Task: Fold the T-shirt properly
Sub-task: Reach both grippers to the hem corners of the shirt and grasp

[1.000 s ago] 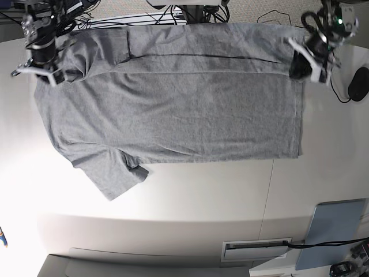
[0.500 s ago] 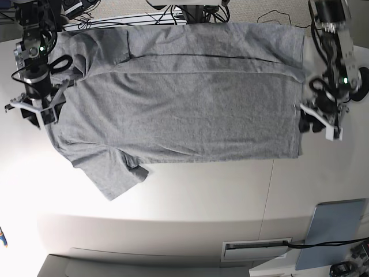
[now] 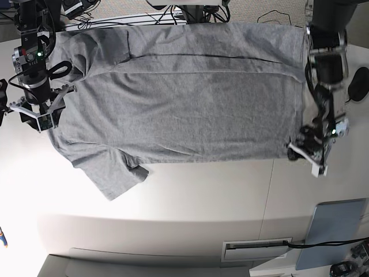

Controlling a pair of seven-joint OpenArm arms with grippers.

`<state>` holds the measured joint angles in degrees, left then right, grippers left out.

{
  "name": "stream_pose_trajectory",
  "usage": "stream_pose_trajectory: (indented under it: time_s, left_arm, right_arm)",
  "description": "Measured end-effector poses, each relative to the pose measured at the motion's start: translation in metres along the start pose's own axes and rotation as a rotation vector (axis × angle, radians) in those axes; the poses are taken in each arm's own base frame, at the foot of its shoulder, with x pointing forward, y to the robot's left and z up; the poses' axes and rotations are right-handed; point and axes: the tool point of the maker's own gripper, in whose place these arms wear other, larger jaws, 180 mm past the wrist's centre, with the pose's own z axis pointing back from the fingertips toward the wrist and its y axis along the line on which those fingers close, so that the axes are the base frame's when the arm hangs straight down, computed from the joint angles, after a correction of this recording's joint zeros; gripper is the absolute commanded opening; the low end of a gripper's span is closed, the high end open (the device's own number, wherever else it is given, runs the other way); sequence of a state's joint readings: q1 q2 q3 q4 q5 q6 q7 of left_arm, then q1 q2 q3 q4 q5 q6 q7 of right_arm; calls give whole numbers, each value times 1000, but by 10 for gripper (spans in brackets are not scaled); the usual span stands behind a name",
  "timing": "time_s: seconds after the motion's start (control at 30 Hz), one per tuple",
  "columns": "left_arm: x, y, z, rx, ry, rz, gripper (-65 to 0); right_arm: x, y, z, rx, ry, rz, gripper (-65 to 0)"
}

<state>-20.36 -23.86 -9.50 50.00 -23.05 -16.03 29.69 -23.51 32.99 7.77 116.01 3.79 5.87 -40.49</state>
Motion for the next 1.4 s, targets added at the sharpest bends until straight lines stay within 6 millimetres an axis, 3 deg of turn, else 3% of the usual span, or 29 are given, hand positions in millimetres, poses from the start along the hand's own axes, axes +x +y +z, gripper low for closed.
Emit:
stream_pose_trajectory:
  time_s: [0.33,0.4,0.5,0.6,0.77,0.97,1.2,1.4]
  left_arm:
    - [-12,-12,2,-75,107,-70,-453]
    - [-13,-12,2,-74,108,-70,-498]
    - [-14,-13,2,-83,107,-58,-650]
    - [-15,-15,2,-95,106,-43,-650]
    - [-18,-28,4,-168,113,-79,-650]
    - [-20,-35,3,-186,114,-80,-650]
    - [-21,-41,1,-196,114,-83,-650]
    - [-22,-41,1,-197,115,-82,-650]
  right_arm:
    - [11,-7,-3,-22,-29,-5,-388]
    - [15,-9,-4,-27,-40,-7,-388]
    - [13,-12,-8,-35,-30,-14,-388]
    - [7,-15,-18,-29,-16,-41,-388]
    - [-11,-4,-57,89,36,-78,-388]
    - [14,-2,-119,122,86,-131,-388]
    - [28,52,-181,265,244,-188,-388]
    - [36,40,-207,257,326,-256,-388]
